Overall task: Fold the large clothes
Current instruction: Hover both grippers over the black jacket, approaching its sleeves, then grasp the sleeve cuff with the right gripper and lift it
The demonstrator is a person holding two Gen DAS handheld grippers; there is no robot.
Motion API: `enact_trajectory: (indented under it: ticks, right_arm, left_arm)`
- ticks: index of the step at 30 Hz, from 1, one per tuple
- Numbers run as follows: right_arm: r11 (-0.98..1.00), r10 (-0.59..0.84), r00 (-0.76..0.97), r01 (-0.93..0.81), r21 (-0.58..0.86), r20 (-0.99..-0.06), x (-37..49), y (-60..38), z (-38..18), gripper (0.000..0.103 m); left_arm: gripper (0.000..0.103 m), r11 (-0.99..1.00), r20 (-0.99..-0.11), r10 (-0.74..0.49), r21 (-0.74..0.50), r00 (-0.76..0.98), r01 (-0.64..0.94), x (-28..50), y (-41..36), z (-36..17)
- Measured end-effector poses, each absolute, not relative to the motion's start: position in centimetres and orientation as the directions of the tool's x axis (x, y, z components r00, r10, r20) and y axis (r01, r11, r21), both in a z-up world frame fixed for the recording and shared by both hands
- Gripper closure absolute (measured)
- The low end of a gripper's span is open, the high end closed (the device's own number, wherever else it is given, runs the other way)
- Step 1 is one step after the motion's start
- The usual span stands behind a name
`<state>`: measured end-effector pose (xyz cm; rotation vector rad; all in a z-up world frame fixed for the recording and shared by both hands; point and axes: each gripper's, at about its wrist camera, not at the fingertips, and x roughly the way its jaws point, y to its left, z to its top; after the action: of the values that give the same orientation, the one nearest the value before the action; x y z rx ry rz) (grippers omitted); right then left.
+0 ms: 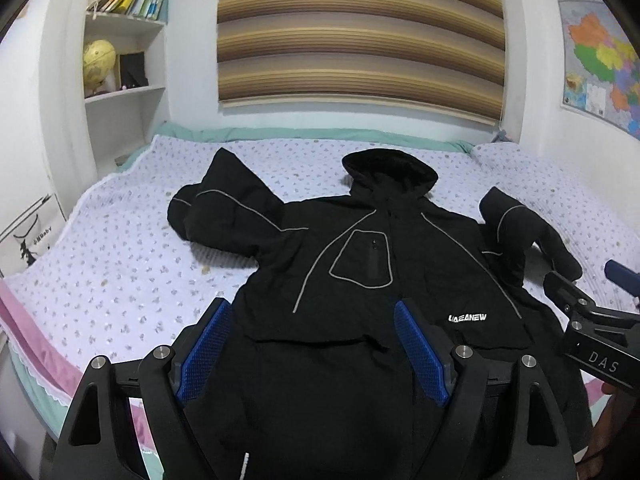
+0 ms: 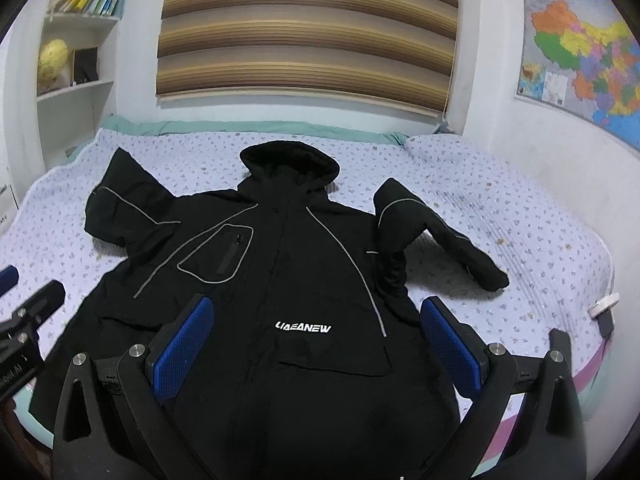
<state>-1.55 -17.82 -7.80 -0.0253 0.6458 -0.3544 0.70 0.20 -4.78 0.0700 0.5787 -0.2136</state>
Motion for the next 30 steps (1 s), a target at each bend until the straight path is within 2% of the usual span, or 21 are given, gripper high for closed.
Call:
enact_trajectory:
  ticks: [12,19,30]
  right_arm:
    - [0.938,-0.336,0.731,0.314,-0.144,-0.594,-1.2,-17.5,-8.0,0.0]
    - [0.921,-0.385,0.711,0.338,-0.194,-0.588,-0.6,-17.7,-8.3,0.0]
    - [0.927,-0.362,0.703,0.342,-0.156,-0.612,0.0,-19.1,-8.8,0.0]
  left_arm:
    - [0.019,0.977,-0.568,-0.154,0.033,0.809,0.209,1.0,-0.5,-5.3]
    - [0.019,0.977,-0.581,-0.153,0.032,0.799,0.21,1.7,-0.8,-5.7]
    - [0.019,0.976,-0.6,-0.136,0.053,0.788,0.209,2.6,-1.8,-6.4]
